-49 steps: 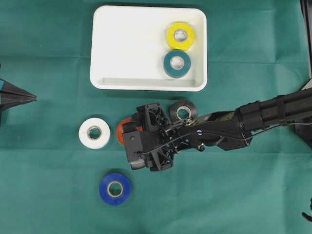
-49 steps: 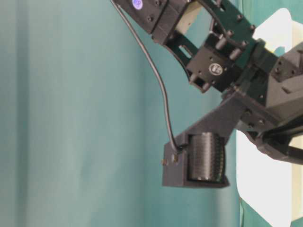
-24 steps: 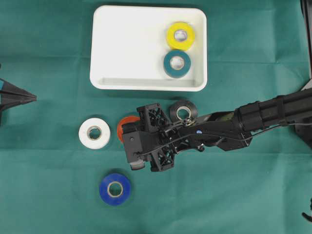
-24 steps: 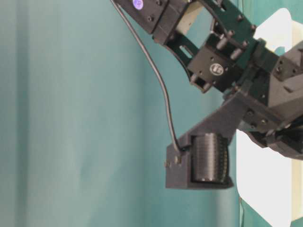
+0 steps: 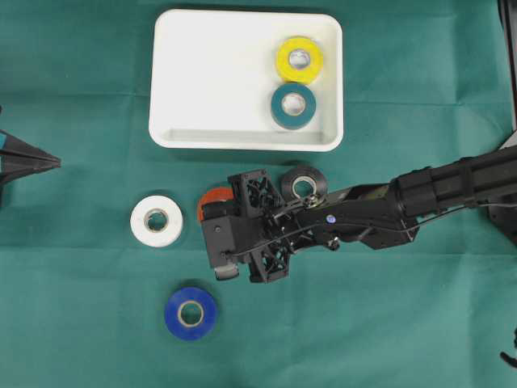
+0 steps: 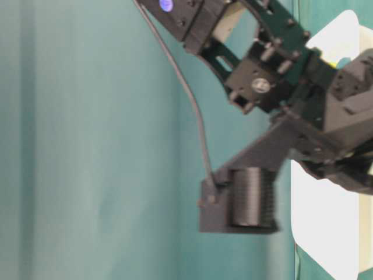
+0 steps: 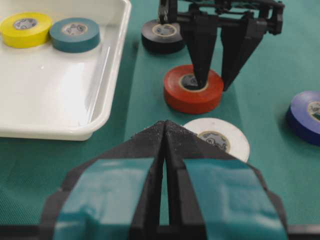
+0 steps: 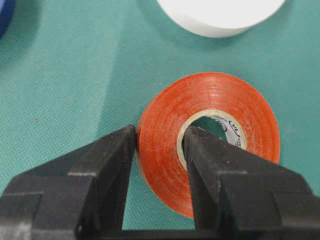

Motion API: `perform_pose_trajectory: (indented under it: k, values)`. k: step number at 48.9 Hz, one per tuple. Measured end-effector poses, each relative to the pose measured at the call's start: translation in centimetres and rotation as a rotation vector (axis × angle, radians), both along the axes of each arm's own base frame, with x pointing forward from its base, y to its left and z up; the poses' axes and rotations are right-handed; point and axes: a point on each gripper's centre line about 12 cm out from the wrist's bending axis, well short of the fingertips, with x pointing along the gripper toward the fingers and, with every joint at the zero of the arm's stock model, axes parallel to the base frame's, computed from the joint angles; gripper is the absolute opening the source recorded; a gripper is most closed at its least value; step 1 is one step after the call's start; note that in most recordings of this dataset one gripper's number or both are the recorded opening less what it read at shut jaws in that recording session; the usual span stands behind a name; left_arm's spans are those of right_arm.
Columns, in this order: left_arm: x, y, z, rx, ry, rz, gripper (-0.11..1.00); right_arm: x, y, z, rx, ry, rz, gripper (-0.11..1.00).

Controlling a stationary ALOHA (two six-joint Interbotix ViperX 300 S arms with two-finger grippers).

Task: Put the tape into the white case with the right arm.
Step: 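Move the right gripper over the red-orange roll and grasp it, then carry the red-orange roll into the tray and release it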

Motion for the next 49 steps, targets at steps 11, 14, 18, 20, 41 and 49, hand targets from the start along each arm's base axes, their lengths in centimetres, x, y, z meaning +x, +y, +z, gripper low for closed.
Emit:
perform_pose_trajectory:
  k: [11, 14, 18, 20, 41, 49]
  values:
    - [0.0, 0.0, 0.0, 0.0, 0.0, 0.0, 0.0, -0.4, -0.1, 4.6, 0.002, -0.069, -0.015, 0.03]
    - [0.0, 0.0, 0.0, 0.0, 0.0, 0.0, 0.0, -0.7, -0.3, 5.5, -0.007, -0.068, -0.026, 0.03]
    - [0.0, 0.0, 0.0, 0.0, 0.0, 0.0, 0.0, -1.0, -0.7, 6.2, -0.021, -0.059, -0.043, 0.03]
    - [0.0, 0.0, 0.0, 0.0, 0.0, 0.0, 0.0, -1.1, -0.7, 6.4, -0.026, -0.052, -0.048, 0.03]
    - [0.0, 0.0, -0.1, 0.0, 0.006, 0.0, 0.0, -1.1, -1.7, 6.3, -0.029, -0.038, -0.078, 0.03]
    - [0.0, 0.0, -0.1, 0.001, 0.006, 0.0, 0.0, -1.0, -4.7, 6.2, -0.031, -0.034, -0.145, 0.03]
